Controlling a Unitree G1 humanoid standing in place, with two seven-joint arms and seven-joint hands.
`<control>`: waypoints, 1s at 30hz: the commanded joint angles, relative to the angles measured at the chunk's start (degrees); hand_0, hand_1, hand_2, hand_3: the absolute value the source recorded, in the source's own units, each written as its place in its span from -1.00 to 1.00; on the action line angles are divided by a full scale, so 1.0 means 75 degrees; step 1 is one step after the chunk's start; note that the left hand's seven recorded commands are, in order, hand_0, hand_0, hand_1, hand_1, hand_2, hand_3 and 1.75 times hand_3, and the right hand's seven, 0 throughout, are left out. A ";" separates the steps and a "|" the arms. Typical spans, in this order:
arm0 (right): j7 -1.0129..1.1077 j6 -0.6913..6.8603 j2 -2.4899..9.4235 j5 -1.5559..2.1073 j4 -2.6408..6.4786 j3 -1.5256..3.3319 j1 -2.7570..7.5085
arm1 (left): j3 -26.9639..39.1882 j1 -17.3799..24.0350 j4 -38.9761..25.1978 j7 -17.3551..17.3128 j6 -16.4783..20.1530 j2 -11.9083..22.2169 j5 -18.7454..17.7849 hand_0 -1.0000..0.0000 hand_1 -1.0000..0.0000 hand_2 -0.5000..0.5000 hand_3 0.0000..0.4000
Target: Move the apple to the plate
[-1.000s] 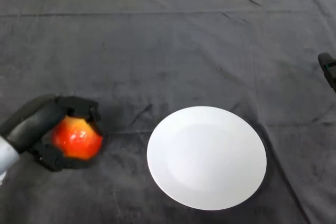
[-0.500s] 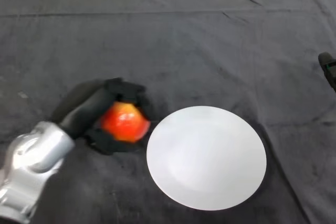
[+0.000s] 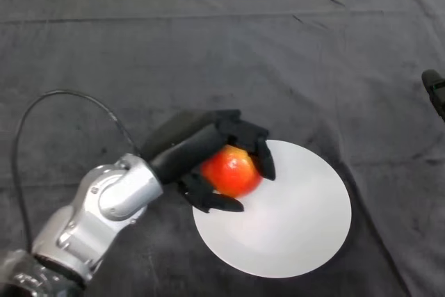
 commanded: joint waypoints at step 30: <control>0.0129 0.0030 -0.0154 -0.0058 -0.0093 -0.0227 -0.0102 | -0.1451 -0.1674 0.2728 0.0024 -0.1339 -0.0700 -0.0742 0.77 1.00 -0.11 -0.77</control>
